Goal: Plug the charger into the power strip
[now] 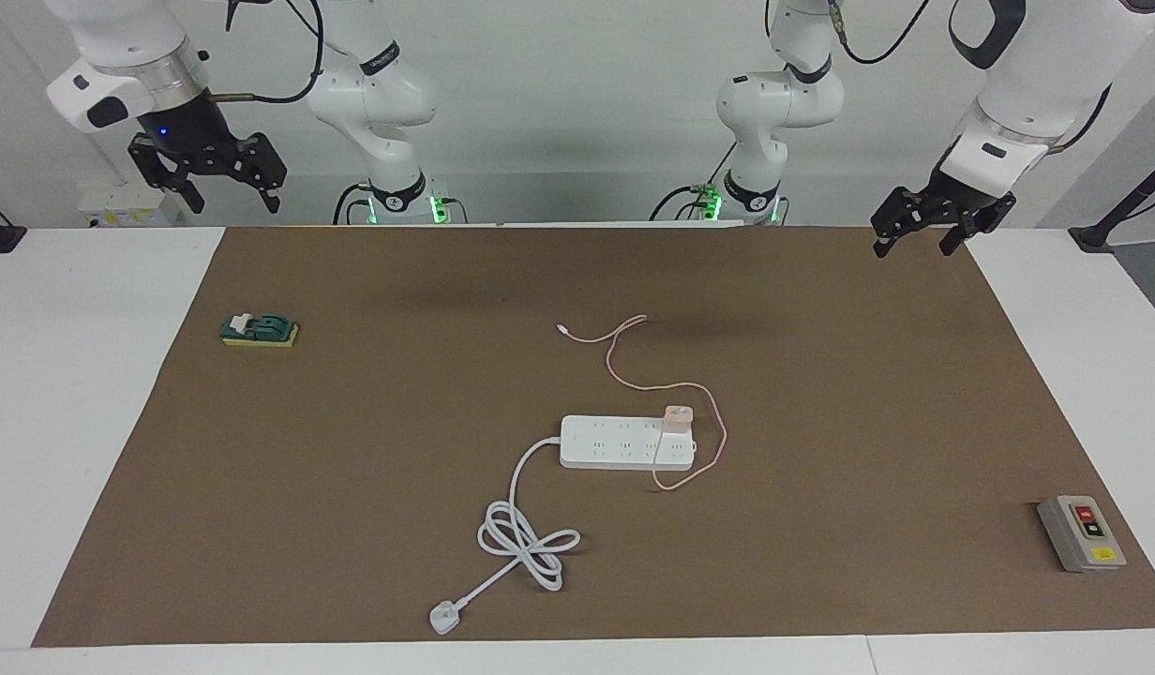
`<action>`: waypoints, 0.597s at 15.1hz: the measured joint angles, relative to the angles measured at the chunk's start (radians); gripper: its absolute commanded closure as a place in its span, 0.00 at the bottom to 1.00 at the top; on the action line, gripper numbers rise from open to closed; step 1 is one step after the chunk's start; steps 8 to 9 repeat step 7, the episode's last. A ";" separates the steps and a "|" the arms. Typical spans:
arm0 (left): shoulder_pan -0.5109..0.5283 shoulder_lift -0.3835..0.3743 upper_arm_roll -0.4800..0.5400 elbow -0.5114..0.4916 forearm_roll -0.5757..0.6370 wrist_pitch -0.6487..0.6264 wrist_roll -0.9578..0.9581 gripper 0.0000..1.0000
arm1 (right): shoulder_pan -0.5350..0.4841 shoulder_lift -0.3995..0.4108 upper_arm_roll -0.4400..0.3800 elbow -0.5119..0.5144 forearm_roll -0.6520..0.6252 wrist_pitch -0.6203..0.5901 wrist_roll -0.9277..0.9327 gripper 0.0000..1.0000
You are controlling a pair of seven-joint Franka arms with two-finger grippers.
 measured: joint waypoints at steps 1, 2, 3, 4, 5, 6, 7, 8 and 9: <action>0.000 0.000 0.000 0.000 0.003 -0.001 0.001 0.00 | 0.000 0.000 0.000 0.000 0.000 0.000 0.000 0.00; 0.000 0.000 0.001 0.000 0.004 -0.003 0.001 0.00 | 0.000 0.000 0.000 0.000 0.000 0.000 0.000 0.00; 0.000 0.000 0.001 0.000 0.005 -0.005 0.001 0.00 | 0.000 0.000 0.000 0.000 0.000 0.000 0.000 0.00; 0.000 0.000 0.001 0.000 0.005 -0.007 0.002 0.00 | 0.000 0.000 0.000 0.000 0.000 0.000 0.000 0.00; 0.000 0.000 0.001 0.000 0.005 -0.008 0.002 0.00 | 0.000 0.000 0.000 0.000 0.000 0.000 0.000 0.00; 0.000 0.000 0.001 0.000 0.005 -0.008 0.002 0.00 | 0.000 0.000 0.000 0.000 0.000 0.000 0.000 0.00; 0.000 0.000 0.001 0.000 0.005 -0.009 0.002 0.00 | 0.000 0.000 0.000 0.000 0.000 0.000 0.000 0.00; 0.000 0.000 0.001 0.000 0.005 -0.009 0.002 0.00 | 0.000 0.000 0.000 0.000 0.000 0.000 0.000 0.00; 0.000 0.000 0.001 0.000 0.005 -0.009 0.002 0.00 | 0.000 0.000 0.000 0.000 0.000 0.000 0.000 0.00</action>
